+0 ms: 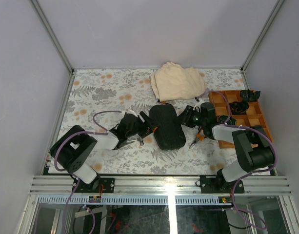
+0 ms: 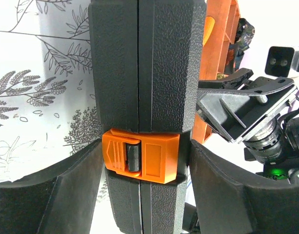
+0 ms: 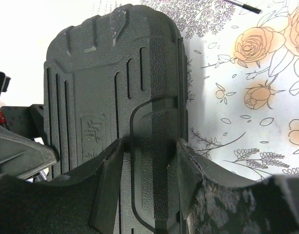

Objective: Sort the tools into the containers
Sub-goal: Open the storage box at the center of the board.

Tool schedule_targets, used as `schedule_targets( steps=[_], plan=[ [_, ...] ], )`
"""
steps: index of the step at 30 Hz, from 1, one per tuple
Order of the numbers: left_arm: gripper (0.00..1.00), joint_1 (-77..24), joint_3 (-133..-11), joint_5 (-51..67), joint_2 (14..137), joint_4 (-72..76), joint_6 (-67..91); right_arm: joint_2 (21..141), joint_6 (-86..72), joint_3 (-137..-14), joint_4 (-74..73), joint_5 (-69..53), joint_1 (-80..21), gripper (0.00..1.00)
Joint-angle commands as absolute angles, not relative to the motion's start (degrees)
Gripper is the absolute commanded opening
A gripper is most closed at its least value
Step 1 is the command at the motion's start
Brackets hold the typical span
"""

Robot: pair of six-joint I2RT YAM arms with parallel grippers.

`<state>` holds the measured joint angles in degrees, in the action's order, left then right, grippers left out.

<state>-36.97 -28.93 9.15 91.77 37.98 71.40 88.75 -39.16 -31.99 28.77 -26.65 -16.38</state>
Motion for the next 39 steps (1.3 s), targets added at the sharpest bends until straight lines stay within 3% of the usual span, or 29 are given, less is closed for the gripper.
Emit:
schedule_targets(
  steps=[1, 15, 39],
  plan=[
    [0.61, -39.00, -34.53, 5.28, 89.77, 24.18, 66.32, 91.42, -35.60, -29.80, 17.15, -22.98, -16.75, 0.50],
    [0.58, -40.71, -43.07, 1.71, 89.28, 5.18, 62.58, 90.45, -33.82, -30.62, 14.80, -20.73, -16.80, 0.50],
    [0.59, -41.07, -42.38, 0.44, 86.31, 0.40, 61.12, 88.42, -31.99, -31.45, 11.30, -17.75, -16.79, 0.50]
  ],
)
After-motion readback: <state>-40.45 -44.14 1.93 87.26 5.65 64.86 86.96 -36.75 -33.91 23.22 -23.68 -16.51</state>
